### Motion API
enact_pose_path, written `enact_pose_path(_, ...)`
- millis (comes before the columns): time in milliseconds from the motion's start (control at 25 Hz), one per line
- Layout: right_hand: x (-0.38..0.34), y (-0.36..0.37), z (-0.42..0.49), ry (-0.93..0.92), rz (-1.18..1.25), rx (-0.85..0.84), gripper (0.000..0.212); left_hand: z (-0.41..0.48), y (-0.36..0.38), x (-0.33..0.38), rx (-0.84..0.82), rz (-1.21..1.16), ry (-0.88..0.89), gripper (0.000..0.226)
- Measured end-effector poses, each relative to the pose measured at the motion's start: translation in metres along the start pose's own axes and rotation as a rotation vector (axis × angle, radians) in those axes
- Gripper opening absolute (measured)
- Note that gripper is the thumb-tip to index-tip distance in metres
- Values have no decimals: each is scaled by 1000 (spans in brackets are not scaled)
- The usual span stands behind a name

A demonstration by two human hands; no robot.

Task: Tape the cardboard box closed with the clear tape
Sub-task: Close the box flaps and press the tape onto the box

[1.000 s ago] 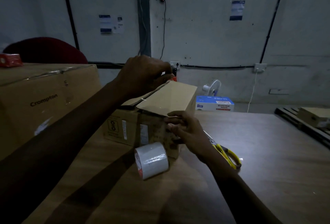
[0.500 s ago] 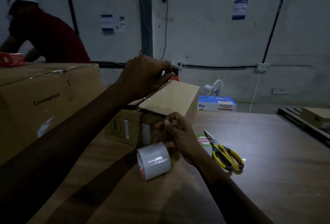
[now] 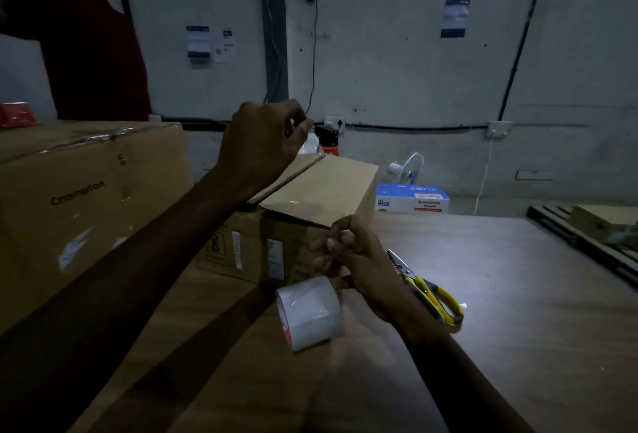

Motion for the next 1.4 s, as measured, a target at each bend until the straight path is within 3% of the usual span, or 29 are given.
enact_pose_path(280, -13, -32, -8, -74, -232, -3, 40, 0, 13, 18, 187, -70, -132, 23)
enact_pose_path(480, -28, -53, -17, -185, -428, 216, 37, -2, 29, 27, 272, -175, -263, 26)
enact_pose_path(720, -63, -118, -23, -203, -782, 417, 56, -14, 72, 66, 319, -467, -455, 23)
enact_pose_path(1000, -77, -203, -41, -25, -1176, 543, 53, -44, 138, 120, 302, -649, -720, 24)
enact_pose_path(1200, -55, -233, -32, 113, -1508, 504, 40, -73, 156, 124, 173, -610, -725, 20)
enact_pose_path(1400, -17, -214, -9, 189, -1786, 401, 46, -98, 153, 118, 72, -588, -683, 20)
Point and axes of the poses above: each hand's wrist, its own z-axis towards the middle knuckle, its own y-axis out of the palm, x = y × z, the point moved 2 cm from there along z, towards the middle knuckle, and after that the axes turned 10 degrees about x, right-handed, at the moved point
